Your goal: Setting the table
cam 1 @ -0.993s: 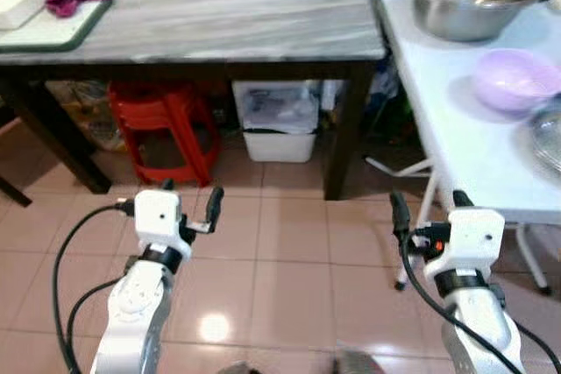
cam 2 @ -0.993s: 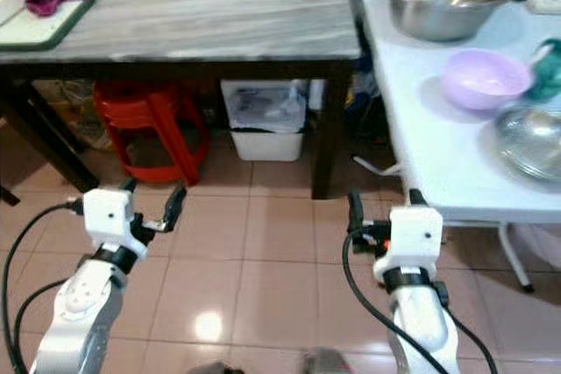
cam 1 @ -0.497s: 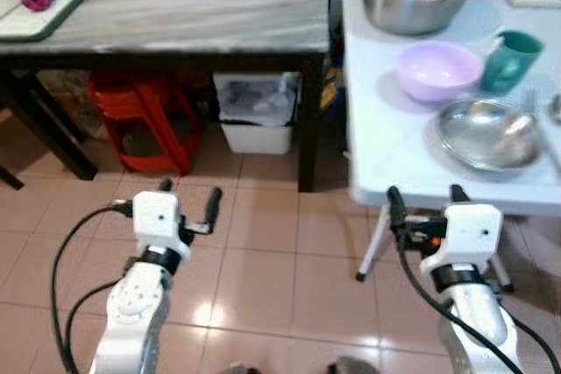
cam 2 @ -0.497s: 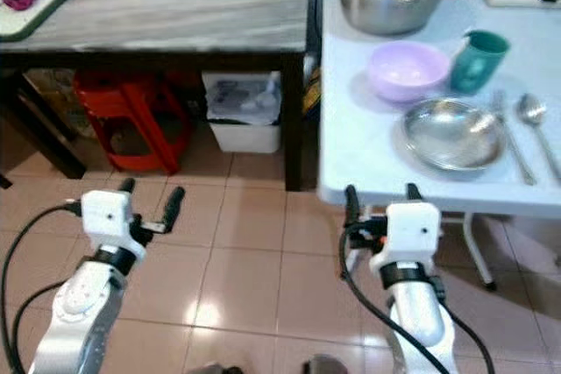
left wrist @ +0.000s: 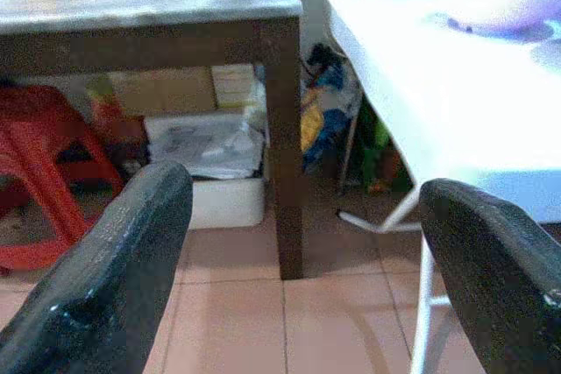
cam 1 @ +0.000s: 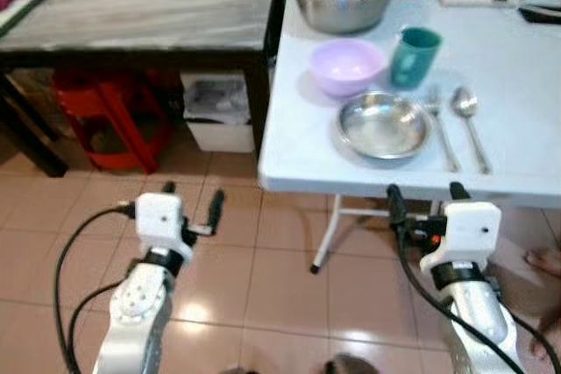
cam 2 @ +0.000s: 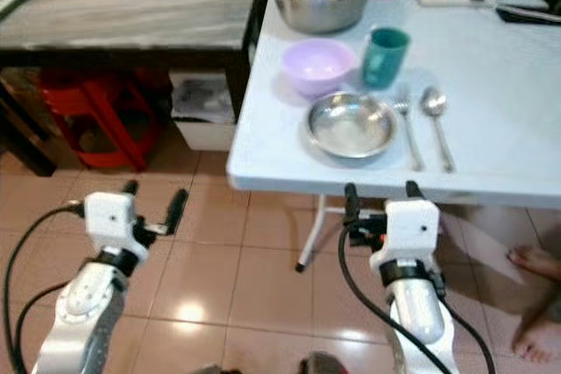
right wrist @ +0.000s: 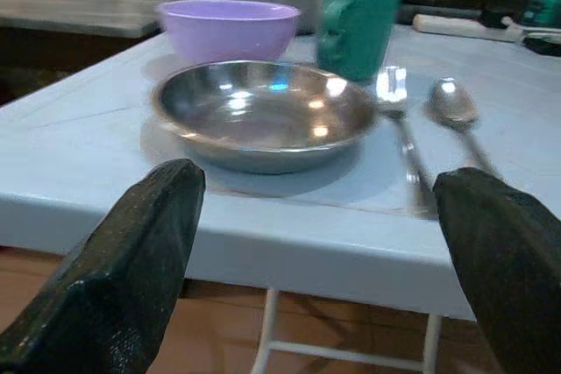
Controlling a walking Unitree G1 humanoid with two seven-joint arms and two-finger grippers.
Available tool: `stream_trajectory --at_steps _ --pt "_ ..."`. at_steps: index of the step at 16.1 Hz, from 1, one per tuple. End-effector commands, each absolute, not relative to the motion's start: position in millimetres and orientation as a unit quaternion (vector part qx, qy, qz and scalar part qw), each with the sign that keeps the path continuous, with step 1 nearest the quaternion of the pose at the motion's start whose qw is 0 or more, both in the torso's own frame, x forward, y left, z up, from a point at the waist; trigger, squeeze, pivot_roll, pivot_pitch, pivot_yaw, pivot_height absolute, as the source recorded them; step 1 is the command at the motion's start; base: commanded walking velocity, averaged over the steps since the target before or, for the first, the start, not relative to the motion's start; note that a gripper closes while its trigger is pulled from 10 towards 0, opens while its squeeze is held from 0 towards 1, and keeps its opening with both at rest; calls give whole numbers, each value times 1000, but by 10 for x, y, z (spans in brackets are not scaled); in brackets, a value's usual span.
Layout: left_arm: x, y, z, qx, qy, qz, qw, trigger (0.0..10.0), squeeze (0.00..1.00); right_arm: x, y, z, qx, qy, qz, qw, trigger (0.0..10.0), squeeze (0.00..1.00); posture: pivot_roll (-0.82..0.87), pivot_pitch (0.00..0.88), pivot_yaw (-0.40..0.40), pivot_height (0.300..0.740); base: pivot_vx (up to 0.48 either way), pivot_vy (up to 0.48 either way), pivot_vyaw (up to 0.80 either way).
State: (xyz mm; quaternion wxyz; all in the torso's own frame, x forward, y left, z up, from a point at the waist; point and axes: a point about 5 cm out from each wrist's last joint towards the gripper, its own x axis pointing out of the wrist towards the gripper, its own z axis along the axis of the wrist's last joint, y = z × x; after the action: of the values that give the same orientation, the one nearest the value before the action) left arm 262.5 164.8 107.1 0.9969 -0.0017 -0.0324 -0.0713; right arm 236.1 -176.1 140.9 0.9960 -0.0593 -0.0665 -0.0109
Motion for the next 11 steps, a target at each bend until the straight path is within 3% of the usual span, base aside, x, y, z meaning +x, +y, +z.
stream_trajectory --at_steps 1,11 --pt "2622 1667 1065 -2 -30 -63 998 10000 0 2363 -1803 1394 -53 -57 -26 997 10000 0 -107 180 92 740 0 0 0" --pt "2618 1637 1160 -16 -53 -84 995 10000 0 2347 -1779 1462 -68 -68 -20 995 10000 0 -108 187 102 740 0 0 0"
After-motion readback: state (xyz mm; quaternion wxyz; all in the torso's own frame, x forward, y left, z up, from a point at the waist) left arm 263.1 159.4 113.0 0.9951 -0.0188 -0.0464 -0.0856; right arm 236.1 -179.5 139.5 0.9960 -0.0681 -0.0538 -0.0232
